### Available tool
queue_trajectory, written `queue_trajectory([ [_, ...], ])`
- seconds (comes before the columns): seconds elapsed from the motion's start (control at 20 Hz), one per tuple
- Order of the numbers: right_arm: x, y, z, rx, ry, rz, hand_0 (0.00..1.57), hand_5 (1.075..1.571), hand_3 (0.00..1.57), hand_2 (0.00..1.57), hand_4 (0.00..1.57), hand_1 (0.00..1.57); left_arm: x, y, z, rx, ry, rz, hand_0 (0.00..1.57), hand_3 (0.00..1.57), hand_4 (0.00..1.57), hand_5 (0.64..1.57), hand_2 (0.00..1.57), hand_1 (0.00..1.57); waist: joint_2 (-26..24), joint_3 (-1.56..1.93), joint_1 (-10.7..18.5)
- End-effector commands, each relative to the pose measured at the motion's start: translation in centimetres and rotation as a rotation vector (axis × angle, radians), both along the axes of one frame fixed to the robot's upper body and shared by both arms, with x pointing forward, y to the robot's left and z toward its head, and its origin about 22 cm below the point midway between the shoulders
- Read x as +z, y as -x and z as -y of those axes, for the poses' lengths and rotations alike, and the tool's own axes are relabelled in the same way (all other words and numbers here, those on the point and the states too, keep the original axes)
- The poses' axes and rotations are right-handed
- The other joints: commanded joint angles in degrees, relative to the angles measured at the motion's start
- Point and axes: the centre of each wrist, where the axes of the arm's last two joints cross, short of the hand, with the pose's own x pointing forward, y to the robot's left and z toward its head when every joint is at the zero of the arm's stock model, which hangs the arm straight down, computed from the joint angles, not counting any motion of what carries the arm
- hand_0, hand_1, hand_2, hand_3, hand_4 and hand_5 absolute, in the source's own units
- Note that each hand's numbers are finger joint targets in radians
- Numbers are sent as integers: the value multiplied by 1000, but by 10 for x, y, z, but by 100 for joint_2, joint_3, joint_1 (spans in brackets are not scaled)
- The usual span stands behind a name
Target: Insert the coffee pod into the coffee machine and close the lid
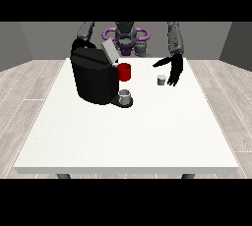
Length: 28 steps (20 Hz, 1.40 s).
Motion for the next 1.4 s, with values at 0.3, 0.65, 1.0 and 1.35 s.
queue_trajectory([
  [0.3, -2, 5, -11, 18, -8, -20, 0, 1571, 0, 0, 432, 0, -25, 7, -22, 6, -181, -79, 580, 472, 0, 1571, 719, 580, 32, 0, -170],
  [0.65, -13, 8, -16, 23, -15, -25, 0, 1571, 0, 0, 520, 0, -24, -3, -9, -32, -278, 1, 673, 551, 0, 1571, 809, 673, 65, 0, -156],
  [1.0, -9, 3, -13, -9, -31, -32, 0, 1571, 0, 0, 500, 0, -33, -3, -5, 15, -337, 37, 824, 737, 389, 1571, 972, 824, -25, 0, -131],
  [1.35, 3, -13, -17, -37, -59, 7, 0, 1571, 0, 0, 487, 0, -6, -24, -9, -44, -463, 50, 970, 793, 319, 1571, 1054, 970, 192, 2, -77],
])
